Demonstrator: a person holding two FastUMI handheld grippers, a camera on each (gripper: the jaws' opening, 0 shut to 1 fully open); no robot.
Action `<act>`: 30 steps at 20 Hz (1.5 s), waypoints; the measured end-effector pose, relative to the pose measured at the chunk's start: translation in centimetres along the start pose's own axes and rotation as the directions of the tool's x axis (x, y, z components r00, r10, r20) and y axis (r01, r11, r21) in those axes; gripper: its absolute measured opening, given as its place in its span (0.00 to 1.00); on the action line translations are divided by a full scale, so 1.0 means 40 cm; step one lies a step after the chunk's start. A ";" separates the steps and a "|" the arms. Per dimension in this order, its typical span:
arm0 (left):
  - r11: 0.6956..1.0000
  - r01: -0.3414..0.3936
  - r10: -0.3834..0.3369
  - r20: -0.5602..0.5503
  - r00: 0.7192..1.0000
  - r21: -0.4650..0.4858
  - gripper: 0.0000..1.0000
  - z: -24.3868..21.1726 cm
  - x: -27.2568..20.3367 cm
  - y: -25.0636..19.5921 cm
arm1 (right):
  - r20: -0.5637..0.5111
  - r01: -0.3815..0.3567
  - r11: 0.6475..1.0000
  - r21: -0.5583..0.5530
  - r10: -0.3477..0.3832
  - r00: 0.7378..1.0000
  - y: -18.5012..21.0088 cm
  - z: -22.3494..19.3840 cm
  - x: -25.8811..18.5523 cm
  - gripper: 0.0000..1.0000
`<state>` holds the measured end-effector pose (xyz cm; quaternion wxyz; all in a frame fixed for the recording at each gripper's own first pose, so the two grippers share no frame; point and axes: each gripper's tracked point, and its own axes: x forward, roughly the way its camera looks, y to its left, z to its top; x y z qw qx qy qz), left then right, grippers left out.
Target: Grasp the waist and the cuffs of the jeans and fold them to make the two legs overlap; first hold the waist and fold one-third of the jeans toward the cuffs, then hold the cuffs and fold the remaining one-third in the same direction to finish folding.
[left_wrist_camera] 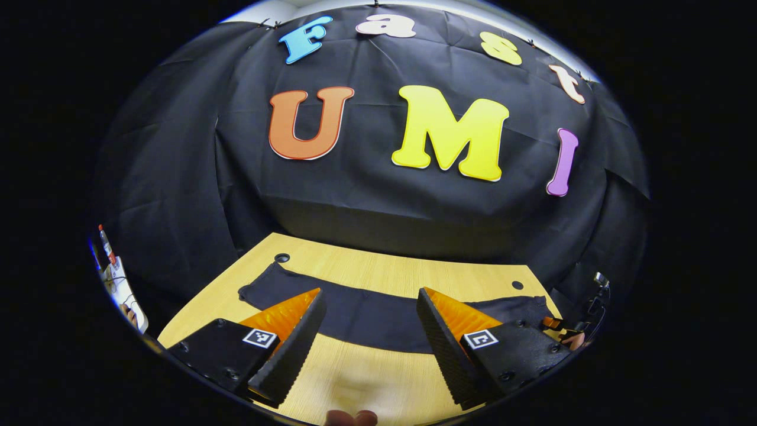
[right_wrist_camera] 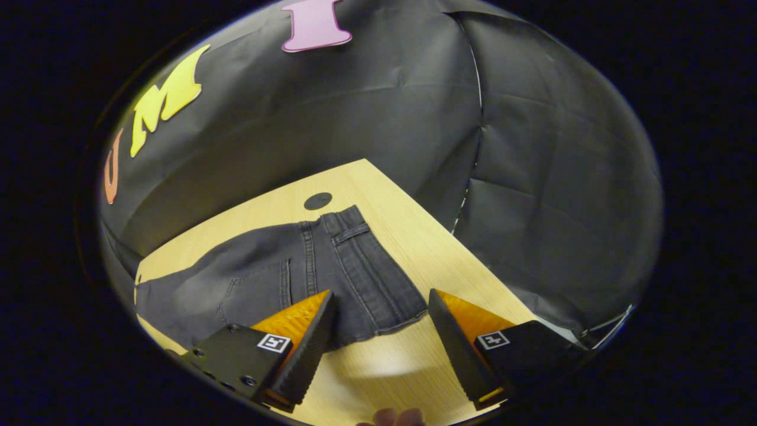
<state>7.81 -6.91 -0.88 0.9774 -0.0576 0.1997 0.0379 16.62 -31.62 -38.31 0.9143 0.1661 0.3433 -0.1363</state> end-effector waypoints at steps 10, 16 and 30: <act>1.000 -0.007 0.006 -0.035 0.999 -0.019 0.99 -0.022 0.010 0.022 | -0.046 -0.136 0.988 0.074 0.140 0.989 0.020 -0.018 0.007 0.63; 0.999 -0.025 0.023 -0.041 0.999 -0.034 0.99 -0.034 -0.007 0.056 | -0.067 -0.119 0.983 0.142 0.129 0.989 0.018 0.021 0.000 0.08; 0.995 -0.074 0.077 0.031 0.997 -0.065 0.99 -0.059 -0.055 0.223 | 0.129 -0.205 0.973 -0.104 0.217 0.968 0.333 0.260 -0.334 0.03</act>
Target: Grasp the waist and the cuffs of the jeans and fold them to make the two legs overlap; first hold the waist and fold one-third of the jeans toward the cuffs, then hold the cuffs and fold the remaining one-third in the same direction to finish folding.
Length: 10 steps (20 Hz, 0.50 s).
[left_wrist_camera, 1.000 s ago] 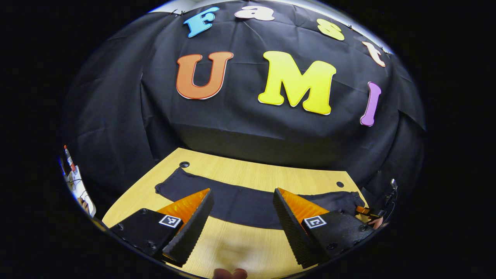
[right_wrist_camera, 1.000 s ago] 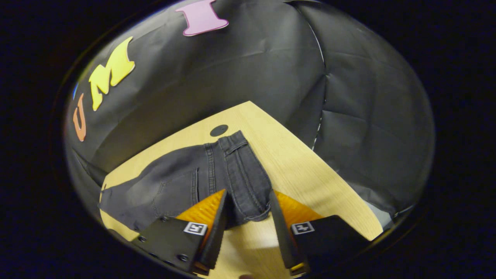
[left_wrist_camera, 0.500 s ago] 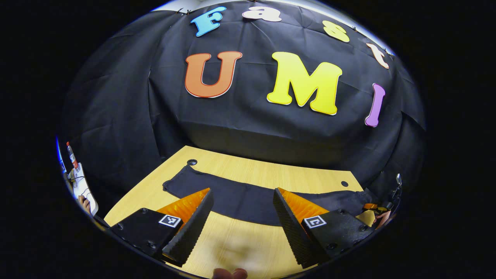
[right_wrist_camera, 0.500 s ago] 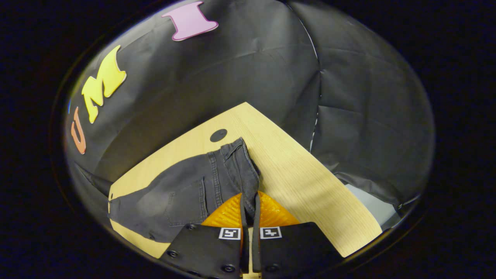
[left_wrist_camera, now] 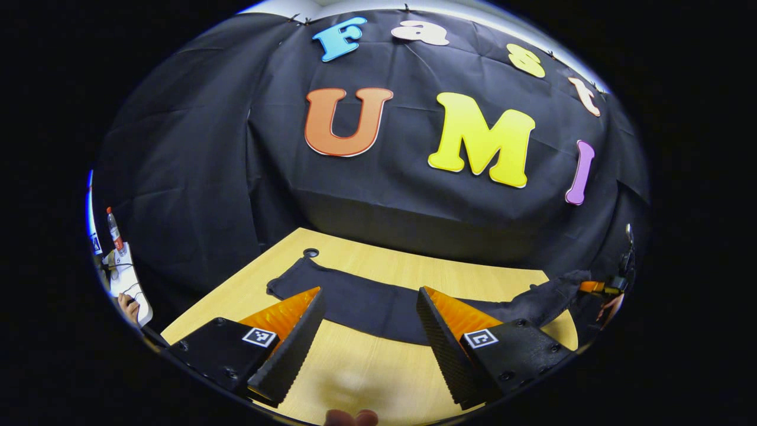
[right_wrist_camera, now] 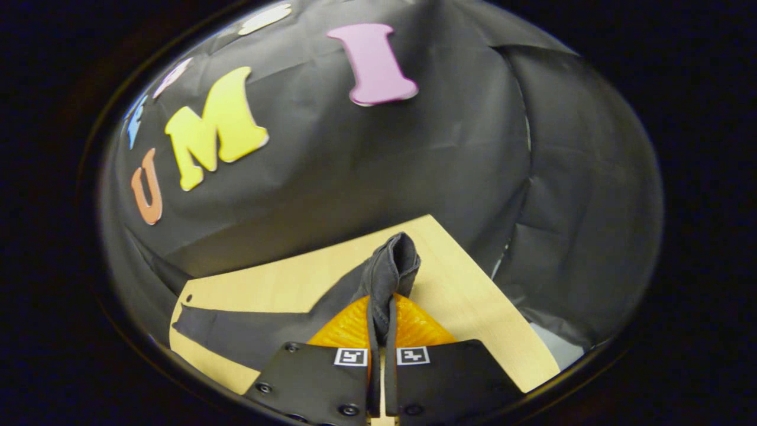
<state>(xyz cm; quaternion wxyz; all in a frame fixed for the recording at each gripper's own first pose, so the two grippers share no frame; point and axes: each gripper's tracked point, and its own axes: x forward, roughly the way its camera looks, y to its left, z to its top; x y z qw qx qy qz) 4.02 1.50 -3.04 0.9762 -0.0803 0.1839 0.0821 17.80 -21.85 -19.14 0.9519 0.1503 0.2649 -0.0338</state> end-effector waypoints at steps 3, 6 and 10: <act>0.999 -0.015 0.015 0.003 1.000 -0.030 0.99 -0.012 -0.013 0.061 | 0.042 -0.056 0.995 -0.082 0.059 0.997 0.153 0.045 -0.050 0.03; 0.997 -0.034 0.036 0.021 0.999 -0.067 0.99 -0.006 -0.025 0.121 | 0.055 -0.143 0.976 -0.163 0.154 0.987 0.349 0.052 -0.095 0.04; 0.993 -0.068 0.072 0.035 0.997 -0.102 0.99 -0.002 -0.047 0.208 | 0.029 -0.235 0.939 -0.252 0.250 0.968 0.589 0.003 -0.098 0.03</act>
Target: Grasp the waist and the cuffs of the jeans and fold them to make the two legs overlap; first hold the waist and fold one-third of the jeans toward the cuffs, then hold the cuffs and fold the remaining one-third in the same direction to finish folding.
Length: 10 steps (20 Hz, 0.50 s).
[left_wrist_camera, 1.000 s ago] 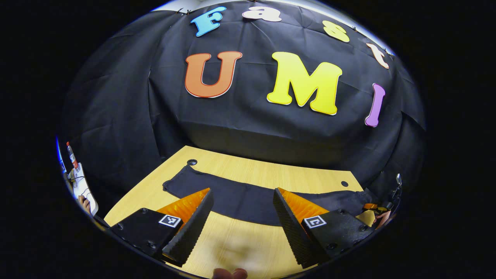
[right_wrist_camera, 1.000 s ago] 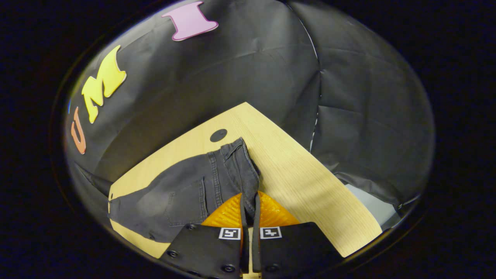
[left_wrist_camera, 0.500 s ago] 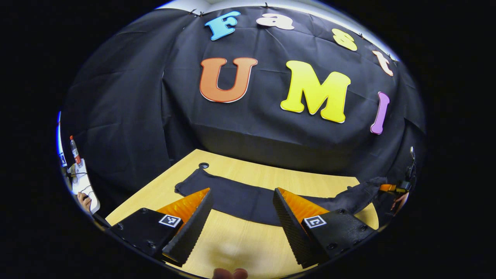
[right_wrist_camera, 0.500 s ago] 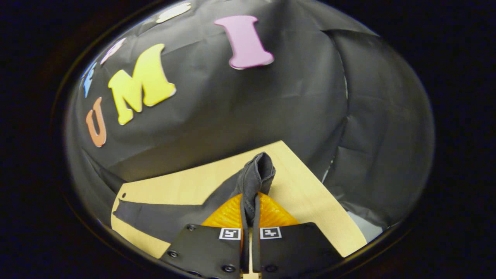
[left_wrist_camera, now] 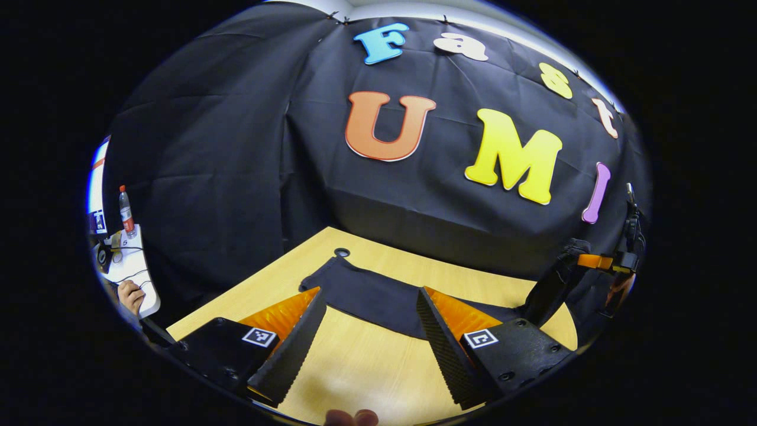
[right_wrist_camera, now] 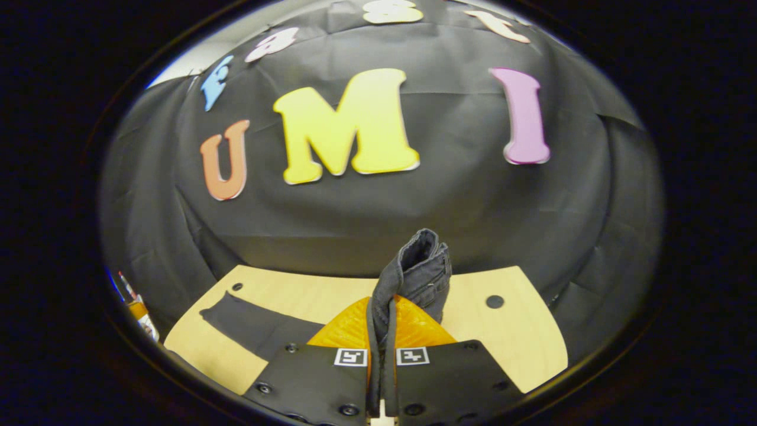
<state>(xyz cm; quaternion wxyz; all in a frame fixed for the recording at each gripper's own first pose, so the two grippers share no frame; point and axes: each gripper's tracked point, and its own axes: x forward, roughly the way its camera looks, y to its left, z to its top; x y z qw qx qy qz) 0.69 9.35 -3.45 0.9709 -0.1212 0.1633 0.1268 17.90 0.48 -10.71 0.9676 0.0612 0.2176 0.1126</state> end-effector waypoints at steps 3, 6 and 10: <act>0.999 -0.039 0.039 0.009 0.999 -0.018 0.99 0.004 -0.021 0.075 | -0.032 -0.048 0.998 -0.030 0.047 0.998 0.134 -0.029 0.044 0.03; 0.997 -0.056 0.056 0.003 0.998 -0.055 0.99 -0.008 -0.044 0.129 | -0.070 -0.084 0.994 -0.076 0.078 0.994 0.251 -0.085 0.100 0.03; 0.994 -0.073 0.072 -0.014 0.997 -0.086 0.99 -0.027 -0.073 0.170 | -0.149 -0.126 0.979 -0.157 0.103 0.983 0.388 -0.215 0.188 0.04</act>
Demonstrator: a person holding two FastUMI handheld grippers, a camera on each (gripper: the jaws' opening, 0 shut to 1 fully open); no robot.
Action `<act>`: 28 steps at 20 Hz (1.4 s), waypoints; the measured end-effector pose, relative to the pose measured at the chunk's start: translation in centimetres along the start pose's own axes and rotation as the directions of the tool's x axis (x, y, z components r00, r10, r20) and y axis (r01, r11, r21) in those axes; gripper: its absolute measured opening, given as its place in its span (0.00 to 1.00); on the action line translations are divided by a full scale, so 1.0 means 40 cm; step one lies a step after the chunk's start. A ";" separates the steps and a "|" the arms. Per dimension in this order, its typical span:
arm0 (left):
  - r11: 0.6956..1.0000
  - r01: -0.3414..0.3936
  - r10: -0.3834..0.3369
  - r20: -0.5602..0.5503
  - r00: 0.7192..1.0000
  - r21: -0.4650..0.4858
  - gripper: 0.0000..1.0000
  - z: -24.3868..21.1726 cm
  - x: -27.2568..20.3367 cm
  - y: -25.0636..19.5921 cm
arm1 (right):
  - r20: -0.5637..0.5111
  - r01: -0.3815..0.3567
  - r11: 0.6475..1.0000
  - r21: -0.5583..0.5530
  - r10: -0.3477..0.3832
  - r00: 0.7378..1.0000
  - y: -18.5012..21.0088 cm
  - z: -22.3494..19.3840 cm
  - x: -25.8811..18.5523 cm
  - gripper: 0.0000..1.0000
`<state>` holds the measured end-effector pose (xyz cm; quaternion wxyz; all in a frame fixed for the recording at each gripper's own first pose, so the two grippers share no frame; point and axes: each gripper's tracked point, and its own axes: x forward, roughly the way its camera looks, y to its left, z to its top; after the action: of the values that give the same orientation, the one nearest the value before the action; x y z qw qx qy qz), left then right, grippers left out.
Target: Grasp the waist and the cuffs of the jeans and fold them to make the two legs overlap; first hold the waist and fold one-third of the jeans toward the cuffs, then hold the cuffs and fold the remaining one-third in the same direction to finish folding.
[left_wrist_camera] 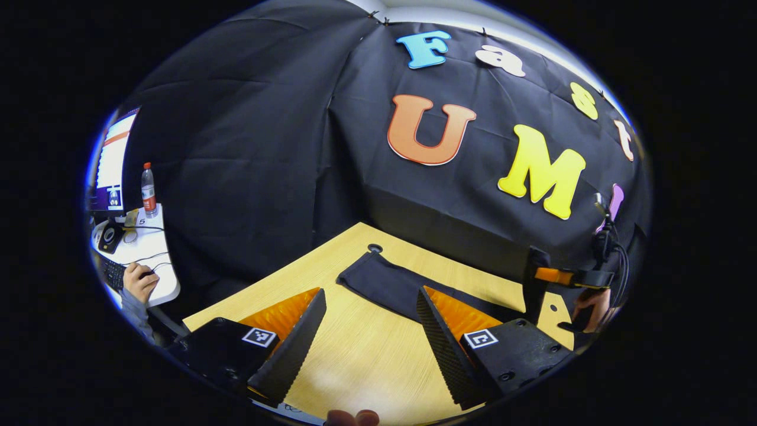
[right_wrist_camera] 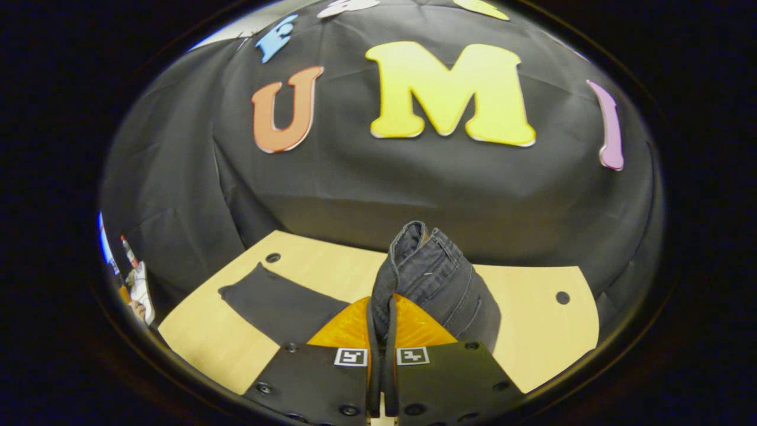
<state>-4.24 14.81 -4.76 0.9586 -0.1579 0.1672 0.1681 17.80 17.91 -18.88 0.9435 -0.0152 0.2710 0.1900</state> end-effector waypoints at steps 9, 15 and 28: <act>0.997 -0.067 0.066 -0.034 0.997 -0.029 0.99 -0.032 -0.043 0.112 | -0.187 -0.033 0.979 -0.201 -0.006 0.982 0.175 -0.274 0.185 0.04; 0.992 -0.100 0.095 -0.064 0.993 -0.076 0.99 -0.058 -0.042 0.154 | -0.242 -0.037 0.950 -0.310 -0.041 0.969 0.205 -0.363 0.236 0.03; 0.991 0.024 -0.036 -0.086 0.996 -0.135 0.99 -0.060 0.107 0.102 | -0.081 -0.164 0.958 -0.235 0.149 0.986 0.245 -0.182 0.003 0.87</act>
<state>-2.61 18.74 -9.50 0.9399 -0.2316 0.1952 0.1574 10.63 26.07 -24.43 0.9078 -0.1140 0.2755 0.2949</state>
